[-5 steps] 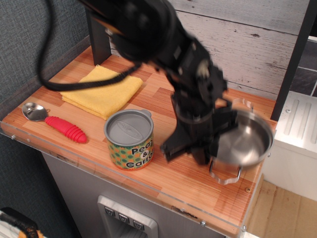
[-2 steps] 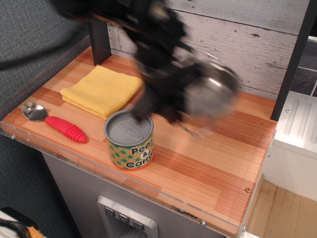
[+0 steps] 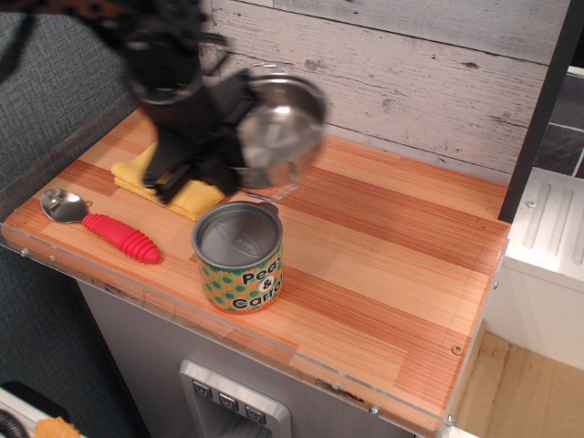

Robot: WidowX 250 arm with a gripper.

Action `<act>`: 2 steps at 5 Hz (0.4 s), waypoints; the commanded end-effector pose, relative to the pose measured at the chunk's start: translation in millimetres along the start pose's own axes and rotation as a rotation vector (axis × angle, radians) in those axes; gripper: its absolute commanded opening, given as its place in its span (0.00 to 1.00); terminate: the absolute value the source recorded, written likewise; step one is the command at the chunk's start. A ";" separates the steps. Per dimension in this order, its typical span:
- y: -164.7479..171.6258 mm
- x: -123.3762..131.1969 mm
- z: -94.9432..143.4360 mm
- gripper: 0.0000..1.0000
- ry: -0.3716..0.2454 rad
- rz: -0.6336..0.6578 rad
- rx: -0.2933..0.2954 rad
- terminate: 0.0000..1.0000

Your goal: Place the pot on the yellow cloth.

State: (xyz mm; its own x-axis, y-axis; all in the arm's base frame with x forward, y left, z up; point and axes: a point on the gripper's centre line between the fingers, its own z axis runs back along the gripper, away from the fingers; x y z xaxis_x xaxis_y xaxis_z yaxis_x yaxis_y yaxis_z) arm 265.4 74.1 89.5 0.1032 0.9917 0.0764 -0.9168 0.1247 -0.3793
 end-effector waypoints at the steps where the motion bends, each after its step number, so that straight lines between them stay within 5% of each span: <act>1: -2.7 41.7 -10.3 0.00 -0.078 0.032 0.048 0.00; 2: -6.8 60.6 -20.8 0.00 -0.113 0.035 0.085 0.00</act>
State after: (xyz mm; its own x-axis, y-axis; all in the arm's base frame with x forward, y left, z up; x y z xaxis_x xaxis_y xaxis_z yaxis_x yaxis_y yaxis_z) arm 284.9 125.0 61.4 0.0425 0.9876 0.1511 -0.9602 0.0822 -0.2670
